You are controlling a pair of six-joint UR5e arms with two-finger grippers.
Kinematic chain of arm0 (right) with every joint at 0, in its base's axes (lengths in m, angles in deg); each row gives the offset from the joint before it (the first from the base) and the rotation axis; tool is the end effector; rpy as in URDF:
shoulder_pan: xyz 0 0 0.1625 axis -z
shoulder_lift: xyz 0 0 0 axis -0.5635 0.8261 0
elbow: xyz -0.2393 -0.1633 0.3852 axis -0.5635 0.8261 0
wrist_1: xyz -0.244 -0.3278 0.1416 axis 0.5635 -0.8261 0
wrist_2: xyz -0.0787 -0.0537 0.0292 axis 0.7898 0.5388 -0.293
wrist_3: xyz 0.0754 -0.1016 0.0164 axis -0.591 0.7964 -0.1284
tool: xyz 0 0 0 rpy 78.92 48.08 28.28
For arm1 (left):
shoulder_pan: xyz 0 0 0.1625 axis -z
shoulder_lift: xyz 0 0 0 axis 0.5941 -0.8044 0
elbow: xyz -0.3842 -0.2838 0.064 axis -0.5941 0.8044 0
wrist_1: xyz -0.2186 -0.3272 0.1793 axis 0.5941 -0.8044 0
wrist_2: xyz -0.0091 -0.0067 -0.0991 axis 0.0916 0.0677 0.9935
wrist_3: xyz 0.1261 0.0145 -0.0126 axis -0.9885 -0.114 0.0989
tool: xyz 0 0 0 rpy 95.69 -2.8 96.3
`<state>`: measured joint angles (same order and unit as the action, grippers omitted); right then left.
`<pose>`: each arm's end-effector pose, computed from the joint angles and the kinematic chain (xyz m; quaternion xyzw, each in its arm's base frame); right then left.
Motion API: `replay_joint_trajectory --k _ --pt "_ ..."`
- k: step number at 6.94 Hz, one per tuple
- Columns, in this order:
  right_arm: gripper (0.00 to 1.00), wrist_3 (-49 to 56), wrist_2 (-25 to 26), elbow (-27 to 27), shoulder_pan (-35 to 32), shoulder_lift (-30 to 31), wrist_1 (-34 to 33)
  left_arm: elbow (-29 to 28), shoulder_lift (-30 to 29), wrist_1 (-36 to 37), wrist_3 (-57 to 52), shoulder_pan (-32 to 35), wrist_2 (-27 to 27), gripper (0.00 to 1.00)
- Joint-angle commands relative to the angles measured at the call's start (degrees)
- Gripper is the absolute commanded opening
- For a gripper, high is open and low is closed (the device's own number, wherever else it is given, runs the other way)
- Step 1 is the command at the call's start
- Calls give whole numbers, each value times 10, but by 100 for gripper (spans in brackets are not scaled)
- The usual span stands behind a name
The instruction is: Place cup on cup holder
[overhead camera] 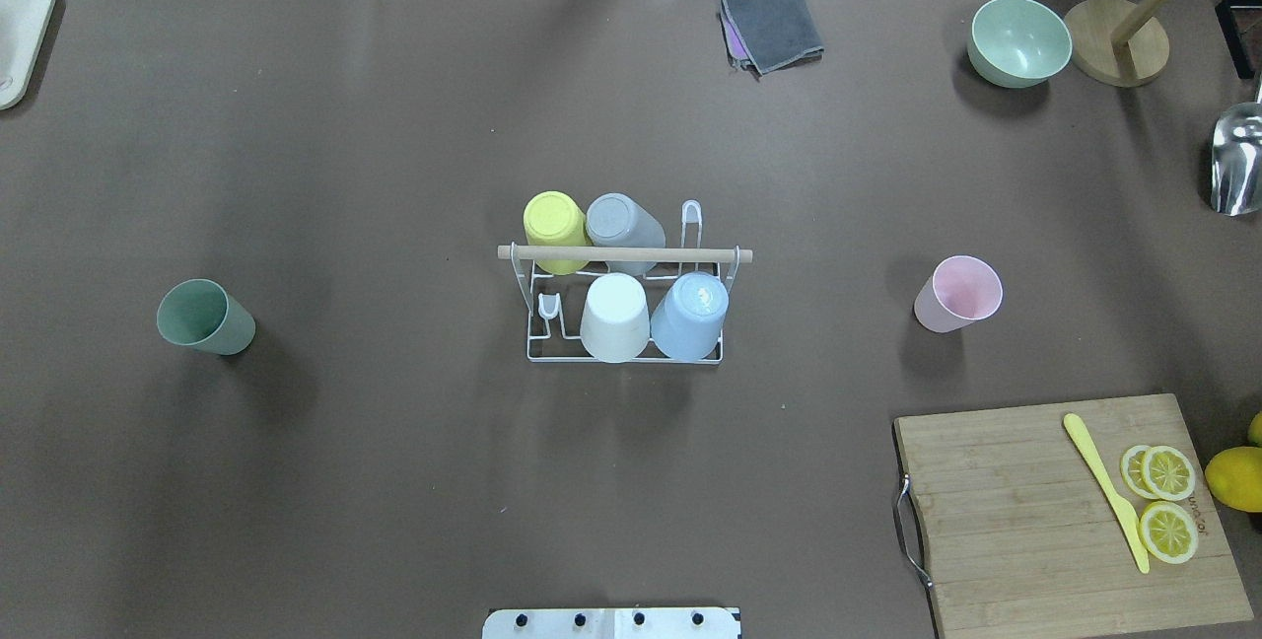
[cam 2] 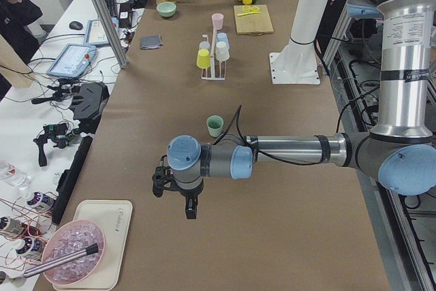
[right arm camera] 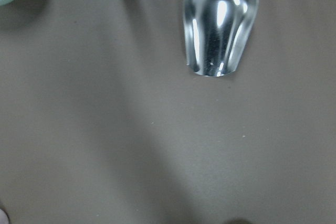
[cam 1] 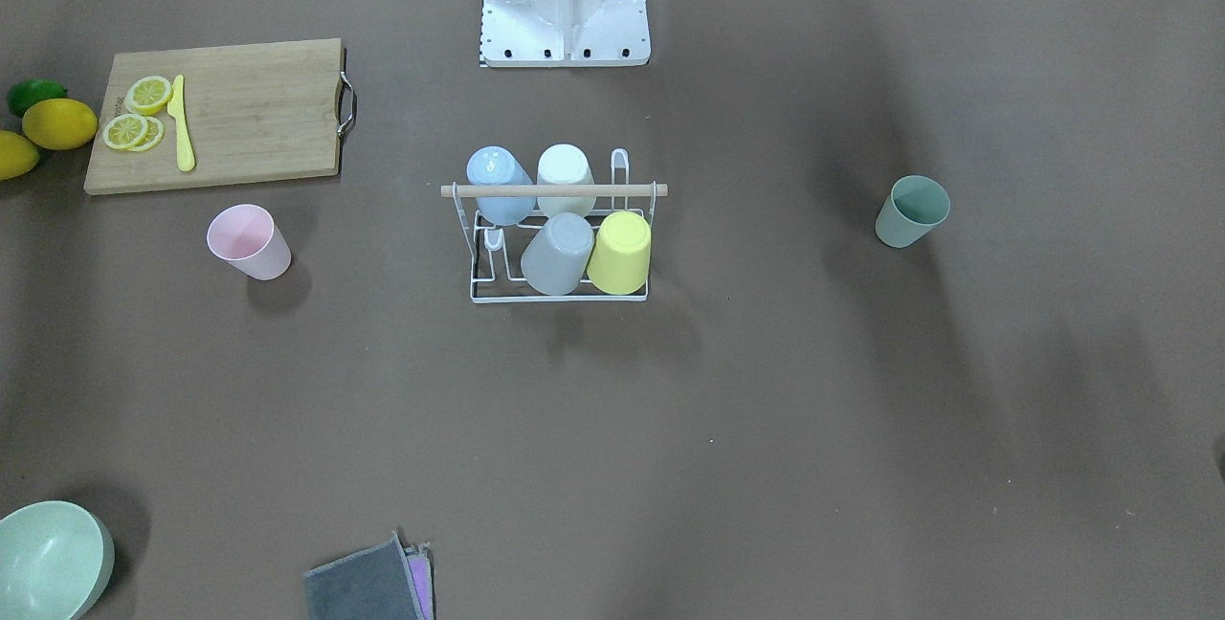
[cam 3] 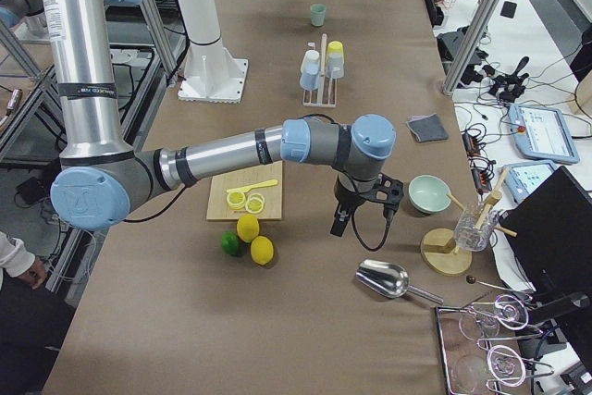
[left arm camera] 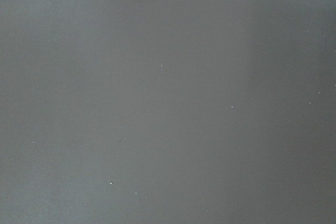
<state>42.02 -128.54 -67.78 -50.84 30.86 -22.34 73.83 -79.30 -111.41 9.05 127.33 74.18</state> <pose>-0.0048 -0.5423 0.6153 -0.0923 -0.3823 0.1020 0.9138 -0.0515 -0.4862 0.7403 0.0018 0.3785 -0.0277 0.9252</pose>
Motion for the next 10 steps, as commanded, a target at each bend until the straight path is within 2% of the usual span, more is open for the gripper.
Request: replay_joint_trajectory --k 1,3,4,5,6,7,8,9,10 --pt "100 -27 5 -8 73 -47 -1 4 -1 0 0 0 0 97" --pt "100 -98 21 6 151 -96 -3 9 -8 0 0 0 0 97" --pt "100 -102 19 29 173 -123 -3 26 -17 0 10 0 0 97" --pt "100 -103 16 59 192 -143 -3 46 -38 0 44 0 -1 97" --pt "100 -102 15 117 207 -183 -5 49 -62 2 50 0 -2 97" --pt "100 -101 13 187 206 -231 -9 39 -77 2 48 0 -3 97" --pt "100 -97 -7 233 212 -243 -8 17 -107 8 53 0 -6 97" --pt "100 -75 -15 274 212 -261 -9 -20 -153 30 84 -1 -8 97" --pt "100 -54 -19 317 214 -280 -10 -71 -239 106 102 -3 -12 97"
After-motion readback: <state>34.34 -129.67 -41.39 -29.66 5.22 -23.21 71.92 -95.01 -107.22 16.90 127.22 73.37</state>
